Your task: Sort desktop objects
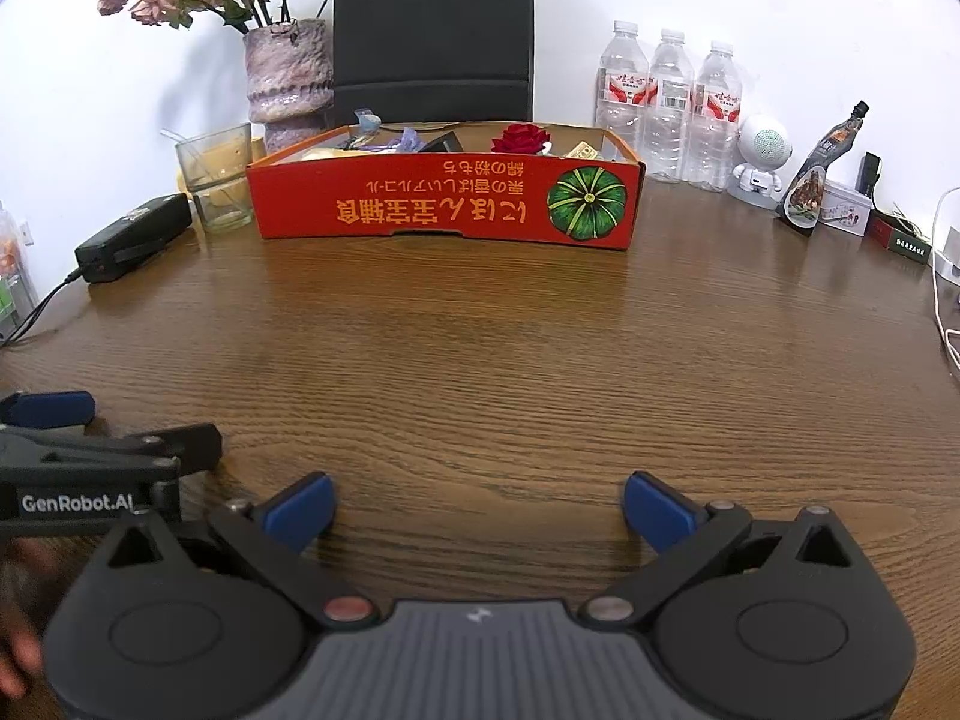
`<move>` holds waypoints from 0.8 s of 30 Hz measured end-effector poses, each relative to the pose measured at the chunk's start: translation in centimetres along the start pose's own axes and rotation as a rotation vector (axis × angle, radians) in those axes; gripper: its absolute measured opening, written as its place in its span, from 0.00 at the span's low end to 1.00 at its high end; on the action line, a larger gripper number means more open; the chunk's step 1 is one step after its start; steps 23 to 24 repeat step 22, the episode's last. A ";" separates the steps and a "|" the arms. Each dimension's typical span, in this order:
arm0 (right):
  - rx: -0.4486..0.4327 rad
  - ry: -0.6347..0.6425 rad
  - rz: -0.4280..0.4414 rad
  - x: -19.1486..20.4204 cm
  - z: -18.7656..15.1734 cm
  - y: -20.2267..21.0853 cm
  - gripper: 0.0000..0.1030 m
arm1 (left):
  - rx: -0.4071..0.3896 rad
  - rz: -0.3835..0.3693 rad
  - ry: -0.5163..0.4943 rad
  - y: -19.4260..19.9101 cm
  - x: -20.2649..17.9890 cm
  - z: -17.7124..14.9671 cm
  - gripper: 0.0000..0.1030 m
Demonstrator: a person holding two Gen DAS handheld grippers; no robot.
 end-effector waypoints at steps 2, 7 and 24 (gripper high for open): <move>0.000 0.000 0.000 0.0 0.0 0.0 1.00 | 0.000 -0.001 0.001 0.0 0.0 0.0 1.00; 0.000 -0.003 -0.002 -0.1 0.0 0.0 1.00 | 0.002 0.005 0.008 0.1 0.0 -0.1 1.00; -0.002 -0.012 -0.015 -0.2 0.2 -0.1 1.00 | 0.001 -0.001 0.007 0.1 0.1 -0.1 1.00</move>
Point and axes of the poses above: each gripper's, at about its wrist camera, not at the fingertips, and y roughly against the way its jaws point, x to its left, z to its top, the point moved 6 cm from there along -y, roughly the way its jaws point, and after that the axes turned 8 degrees about -y, right-handed, at the moved point
